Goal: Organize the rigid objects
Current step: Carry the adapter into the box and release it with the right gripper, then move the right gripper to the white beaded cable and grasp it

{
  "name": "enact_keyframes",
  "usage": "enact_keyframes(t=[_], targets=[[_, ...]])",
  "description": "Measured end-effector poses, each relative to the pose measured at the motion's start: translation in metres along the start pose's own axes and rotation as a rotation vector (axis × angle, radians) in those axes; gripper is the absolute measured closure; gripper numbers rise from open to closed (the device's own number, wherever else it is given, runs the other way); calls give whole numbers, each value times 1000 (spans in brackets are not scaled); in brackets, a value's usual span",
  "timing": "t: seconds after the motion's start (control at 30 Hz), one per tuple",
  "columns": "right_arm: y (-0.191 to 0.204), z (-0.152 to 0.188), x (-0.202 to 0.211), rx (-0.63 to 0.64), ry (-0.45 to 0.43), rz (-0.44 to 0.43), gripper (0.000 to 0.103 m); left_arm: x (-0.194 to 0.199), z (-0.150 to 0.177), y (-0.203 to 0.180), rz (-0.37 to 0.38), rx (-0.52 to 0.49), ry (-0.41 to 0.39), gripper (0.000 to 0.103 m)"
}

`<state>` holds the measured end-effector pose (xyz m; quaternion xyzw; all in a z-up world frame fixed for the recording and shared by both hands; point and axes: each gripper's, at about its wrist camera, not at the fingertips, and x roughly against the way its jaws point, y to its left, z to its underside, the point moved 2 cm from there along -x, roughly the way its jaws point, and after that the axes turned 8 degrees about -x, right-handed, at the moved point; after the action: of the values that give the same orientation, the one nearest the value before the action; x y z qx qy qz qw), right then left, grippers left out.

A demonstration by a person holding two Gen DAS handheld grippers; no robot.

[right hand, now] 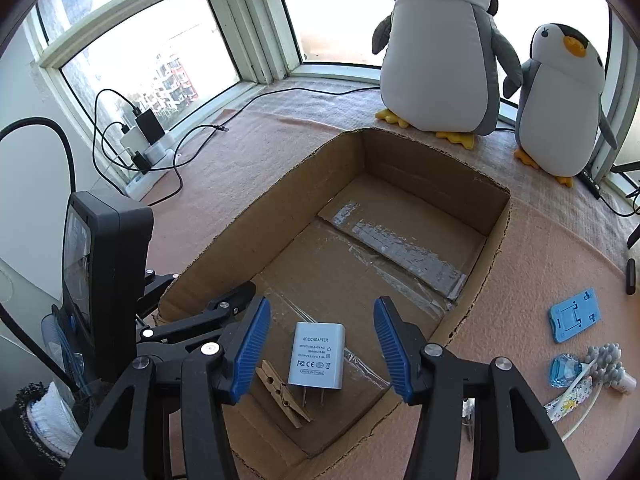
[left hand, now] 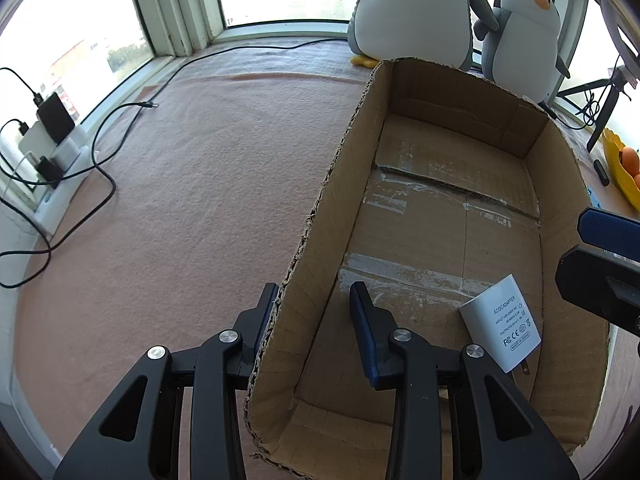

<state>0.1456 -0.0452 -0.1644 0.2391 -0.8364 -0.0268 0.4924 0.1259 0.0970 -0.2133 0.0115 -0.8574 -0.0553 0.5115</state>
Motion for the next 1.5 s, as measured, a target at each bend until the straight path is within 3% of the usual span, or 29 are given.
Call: enact_keyframes(t=[0.3, 0.6, 0.73, 0.9, 1.0, 1.27, 1.37, 1.5], targets=[[-28, 17, 44, -65, -39, -35, 53, 0, 0, 0, 0, -1, 0, 68], [-100, 47, 102, -188, -97, -4, 53, -1, 1, 0, -3, -5, -1, 68], [-140, 59, 114, -282, -82, 13, 53, -1, 1, 0, -4, -6, -1, 68], [-181, 75, 114, -366, -52, 40, 53, 0, 1, 0, -7, -9, -3, 68], [-191, 78, 105, -379, -16, -2, 53, 0, 1, 0, -7, -9, -2, 68], [-188, 77, 69, -362, 93, -67, 54, 0, 1, 0, -6, -9, -3, 68], [-188, 76, 60, -356, 133, -58, 60, 0, 1, 0, -6, -8, -2, 68], [-202, 78, 62, -409, 118, -37, 61, 0, 3, 0, -7, -5, -3, 68]])
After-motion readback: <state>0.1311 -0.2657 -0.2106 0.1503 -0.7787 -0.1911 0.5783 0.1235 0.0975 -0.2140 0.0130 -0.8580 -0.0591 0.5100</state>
